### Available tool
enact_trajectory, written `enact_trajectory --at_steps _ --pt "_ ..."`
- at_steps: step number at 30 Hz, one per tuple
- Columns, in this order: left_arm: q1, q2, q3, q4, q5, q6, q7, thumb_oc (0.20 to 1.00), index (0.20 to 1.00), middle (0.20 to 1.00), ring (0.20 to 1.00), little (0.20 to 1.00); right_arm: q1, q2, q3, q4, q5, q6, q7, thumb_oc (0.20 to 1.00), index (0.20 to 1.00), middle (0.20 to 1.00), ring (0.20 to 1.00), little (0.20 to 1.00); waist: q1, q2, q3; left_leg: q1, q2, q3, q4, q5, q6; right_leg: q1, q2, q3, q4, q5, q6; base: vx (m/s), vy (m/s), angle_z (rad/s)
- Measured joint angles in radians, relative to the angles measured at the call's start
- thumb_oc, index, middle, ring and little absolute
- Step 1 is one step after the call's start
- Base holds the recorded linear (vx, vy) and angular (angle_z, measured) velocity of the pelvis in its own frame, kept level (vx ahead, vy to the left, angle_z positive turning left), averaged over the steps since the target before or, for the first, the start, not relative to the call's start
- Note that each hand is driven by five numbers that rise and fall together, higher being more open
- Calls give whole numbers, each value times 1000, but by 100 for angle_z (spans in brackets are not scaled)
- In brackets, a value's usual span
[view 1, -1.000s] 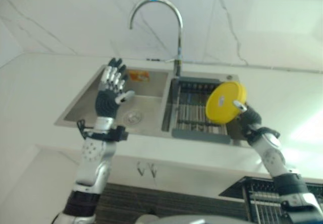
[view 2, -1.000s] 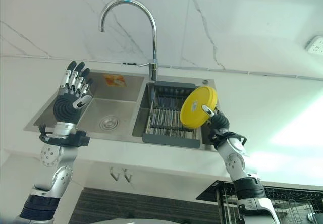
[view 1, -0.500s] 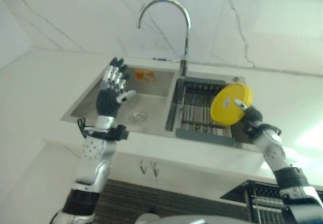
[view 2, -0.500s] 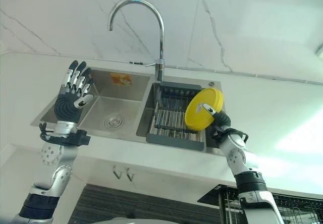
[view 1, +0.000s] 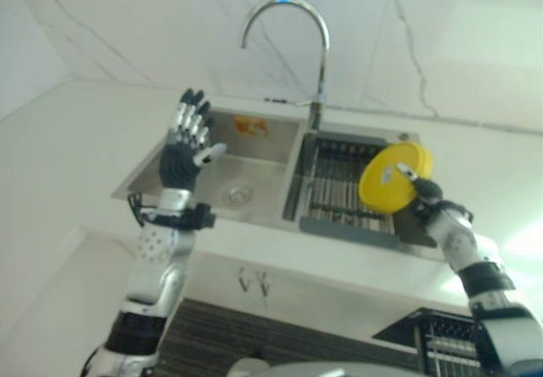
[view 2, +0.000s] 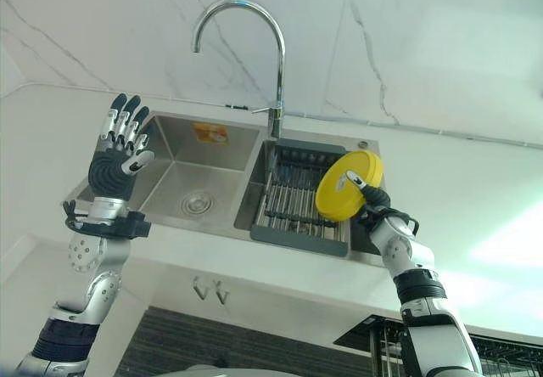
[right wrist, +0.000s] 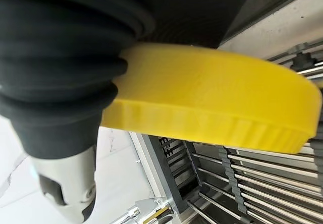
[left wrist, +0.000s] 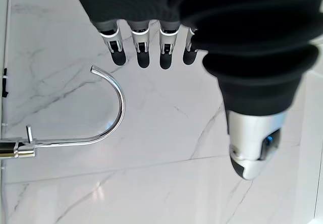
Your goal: Place the dishes in the dishwasher.
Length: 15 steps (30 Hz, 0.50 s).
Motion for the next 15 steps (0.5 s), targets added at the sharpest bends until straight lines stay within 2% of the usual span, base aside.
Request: enact_trajectory --at_steps 1,2,3,9,15 --pt "-7 1 0 3 0 0 1 1000 1000 1000 1000 1000 -6 -2 0 10 0 -1 0 721 721 721 721 721 3 0 0 0 0 0 0 0 0 0 0 0 0 0 0 0 0 0" --pt "-10 2 -1 3 0 0 2 1000 1000 1000 1000 1000 -15 -2 0 26 0 -3 0 485 485 485 485 485 3 0 0 0 0 0 0 0 0 0 0 0 0 0 0 0 0 0" --pt "-11 6 -3 3 0 0 6 1000 1000 1000 1000 1000 -19 -2 0 32 0 -7 0 200 200 200 200 200 3 0 0 1 0 -1 0 0 0 1 0 -1 0 0 0 0 0 0" --pt "-22 16 -43 6 0 17 10 1000 1000 1000 1000 1000 -84 -5 22 120 -4 -21 -22 200 200 200 200 200 8 7 0 1 0 -4 0 3 0 3 0 -3 0 0 0 0 0 0" --pt "-23 16 -57 30 0 20 15 1000 1000 1000 1000 1000 -88 -4 57 123 -42 -45 -34 200 200 200 200 200 18 23 1 0 -1 -6 0 3 0 3 -1 -5 0 0 0 0 0 0"
